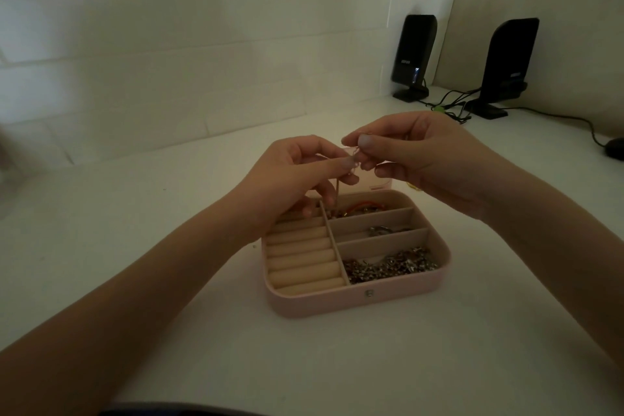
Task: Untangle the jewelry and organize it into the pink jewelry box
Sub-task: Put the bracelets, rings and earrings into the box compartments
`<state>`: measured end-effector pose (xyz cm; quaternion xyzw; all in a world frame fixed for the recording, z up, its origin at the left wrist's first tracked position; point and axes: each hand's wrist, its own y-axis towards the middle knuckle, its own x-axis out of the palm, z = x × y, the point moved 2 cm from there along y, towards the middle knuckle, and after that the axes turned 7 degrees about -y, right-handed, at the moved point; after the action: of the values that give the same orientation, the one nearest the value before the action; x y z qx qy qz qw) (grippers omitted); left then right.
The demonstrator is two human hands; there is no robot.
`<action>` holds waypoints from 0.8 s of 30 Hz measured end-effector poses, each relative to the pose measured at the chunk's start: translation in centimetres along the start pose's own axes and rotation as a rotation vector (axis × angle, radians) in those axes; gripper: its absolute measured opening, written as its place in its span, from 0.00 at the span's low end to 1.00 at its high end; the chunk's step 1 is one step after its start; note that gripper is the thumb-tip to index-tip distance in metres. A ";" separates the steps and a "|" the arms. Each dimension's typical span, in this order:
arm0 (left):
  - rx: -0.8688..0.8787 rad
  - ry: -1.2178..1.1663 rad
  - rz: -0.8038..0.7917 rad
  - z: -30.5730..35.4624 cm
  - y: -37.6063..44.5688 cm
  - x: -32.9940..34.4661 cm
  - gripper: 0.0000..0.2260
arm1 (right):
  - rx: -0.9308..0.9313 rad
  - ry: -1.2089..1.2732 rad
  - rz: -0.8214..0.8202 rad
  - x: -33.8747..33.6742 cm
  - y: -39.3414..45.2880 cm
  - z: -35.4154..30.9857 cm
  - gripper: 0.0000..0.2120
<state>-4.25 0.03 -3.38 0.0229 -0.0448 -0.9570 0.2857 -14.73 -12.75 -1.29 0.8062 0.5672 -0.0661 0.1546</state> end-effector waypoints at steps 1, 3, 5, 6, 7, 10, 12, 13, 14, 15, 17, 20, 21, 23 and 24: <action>0.015 0.031 0.010 0.0 -0.1 0.0 0.00 | -0.006 -0.022 0.014 0.0 0.0 0.0 0.11; 0.118 0.150 0.077 0.0 -0.1 -0.2 0.02 | -0.015 -0.075 0.037 0.1 0.0 0.0 0.11; 0.244 0.210 0.152 0.2 -0.1 -0.4 0.03 | -0.016 -0.120 0.052 0.1 0.0 0.0 0.13; 0.285 0.188 0.169 0.4 -0.1 -0.5 0.03 | -0.014 -0.139 0.054 0.2 -0.1 0.0 0.13; 0.312 0.154 0.174 0.6 -0.1 -0.6 0.04 | -0.011 -0.155 0.055 0.2 -0.1 -0.1 0.14; 0.367 0.133 0.164 1.1 -0.4 -0.7 0.03 | 0.004 -0.164 0.037 0.4 -0.1 0.0 0.13; 0.395 0.167 0.145 1.2 -0.5 -0.7 0.03 | 0.044 -0.128 -0.013 0.6 -0.1 0.3 0.12; 0.400 0.187 0.132 1.2 -0.6 -0.6 0.05 | 0.076 -0.082 -0.054 0.8 -0.1 0.4 0.11; 0.404 0.209 0.117 1.2 -0.6 -0.6 0.06 | 0.108 -0.023 -0.102 1.0 -0.2 0.6 0.11; 0.411 0.238 0.101 1.3 -0.6 -0.6 0.07 | 0.134 0.035 -0.145 1.2 -0.2 0.7 0.11; 0.468 0.335 0.081 1.3 -0.6 -0.6 0.08 | 0.181 0.134 -0.205 1.5 -0.2 0.9 0.11; 0.617 0.527 0.073 1.5 -0.8 -0.6 0.10 | 0.233 0.233 -0.244 1.9 -0.2 1.0 0.10; 0.669 0.589 0.068 1.6 -0.9 -0.7 0.10 | 0.242 0.242 -0.245 2.0 -0.2 1.0 0.10; 0.758 0.725 0.037 1.9 -1.1 -0.7 0.10 | 0.250 0.257 -0.249 2.1 -0.1 1.1 0.10; 0.785 0.781 0.016 1.9 -1.1 -0.7 0.09 | 0.250 0.271 -0.252 2.1 -0.1 1.1 0.10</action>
<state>-4.39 1.53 -1.54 0.4805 -0.2890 -0.7868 0.2582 -14.06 -11.16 -2.91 0.7433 0.6666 -0.0457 -0.0340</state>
